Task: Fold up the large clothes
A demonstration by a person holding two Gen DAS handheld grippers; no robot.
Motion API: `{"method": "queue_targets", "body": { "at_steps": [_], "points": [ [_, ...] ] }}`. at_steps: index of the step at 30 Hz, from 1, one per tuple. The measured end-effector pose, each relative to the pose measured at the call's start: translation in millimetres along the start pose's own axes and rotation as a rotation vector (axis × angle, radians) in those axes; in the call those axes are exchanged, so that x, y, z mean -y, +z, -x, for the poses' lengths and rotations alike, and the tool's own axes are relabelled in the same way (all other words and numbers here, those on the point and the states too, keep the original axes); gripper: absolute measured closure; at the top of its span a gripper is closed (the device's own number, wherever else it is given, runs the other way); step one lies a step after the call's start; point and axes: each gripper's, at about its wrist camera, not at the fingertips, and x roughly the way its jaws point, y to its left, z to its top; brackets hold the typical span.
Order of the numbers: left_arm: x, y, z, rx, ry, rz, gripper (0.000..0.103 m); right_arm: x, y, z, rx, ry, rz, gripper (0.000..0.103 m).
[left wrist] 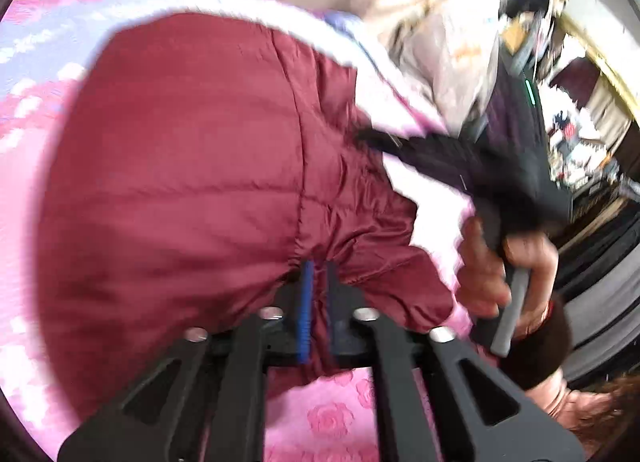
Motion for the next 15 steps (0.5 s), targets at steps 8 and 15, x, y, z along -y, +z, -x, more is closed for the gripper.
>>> {"method": "queue_targets", "body": {
  "at_steps": [8,15],
  "points": [
    [-55.6,3.0,67.5,0.194,0.243,0.114,0.023,-6.1,-75.6,45.7,-0.083,0.159,-0.115,0.047],
    [-63.7,-16.4,34.9,0.112,0.274,0.143,0.023,-33.3,-90.9,27.8,-0.126,0.086,0.006,0.094]
  ]
}}
